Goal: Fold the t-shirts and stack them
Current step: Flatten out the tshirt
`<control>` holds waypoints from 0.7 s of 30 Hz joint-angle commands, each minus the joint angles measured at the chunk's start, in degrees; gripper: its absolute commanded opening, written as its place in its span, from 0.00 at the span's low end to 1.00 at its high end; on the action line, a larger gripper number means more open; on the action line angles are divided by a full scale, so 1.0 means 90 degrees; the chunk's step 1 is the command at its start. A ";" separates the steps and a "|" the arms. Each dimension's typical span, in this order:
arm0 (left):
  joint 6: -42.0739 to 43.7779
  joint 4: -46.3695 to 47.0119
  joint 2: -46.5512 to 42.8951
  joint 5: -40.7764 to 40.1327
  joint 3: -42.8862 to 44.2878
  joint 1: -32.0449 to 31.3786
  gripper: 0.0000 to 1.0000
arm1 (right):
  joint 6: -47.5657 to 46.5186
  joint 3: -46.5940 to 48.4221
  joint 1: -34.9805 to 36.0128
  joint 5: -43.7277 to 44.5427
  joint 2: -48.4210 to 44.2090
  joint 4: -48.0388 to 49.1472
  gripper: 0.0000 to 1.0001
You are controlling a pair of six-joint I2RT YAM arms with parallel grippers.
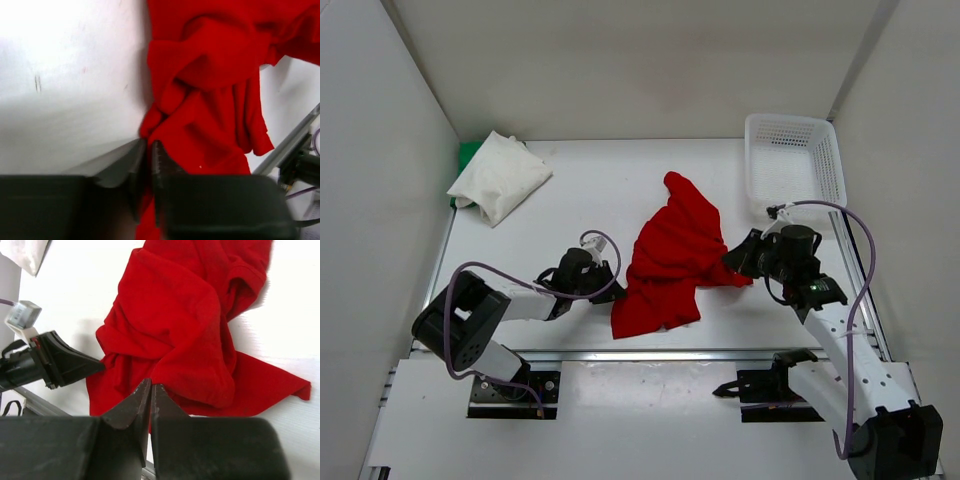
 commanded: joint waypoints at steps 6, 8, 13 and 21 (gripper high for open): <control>0.0218 -0.0692 -0.0390 0.0061 0.0825 0.0530 0.00 | 0.0508 0.0436 0.0378 -0.0289 0.0803 0.1142 0.00; 0.0462 -0.1326 -0.0565 0.0033 0.1675 0.0951 0.00 | 0.0509 0.1322 0.0447 -0.0444 0.1224 0.1221 0.00; 0.0960 -0.2928 -0.1034 -0.0281 0.4367 0.2054 0.00 | 0.0469 0.3821 0.0087 -0.0874 0.2375 0.0977 0.00; 0.2053 -0.4542 -0.2037 -0.1341 0.6339 0.3091 0.02 | 0.0656 0.6699 -0.0296 -0.2058 0.2974 -0.0036 0.00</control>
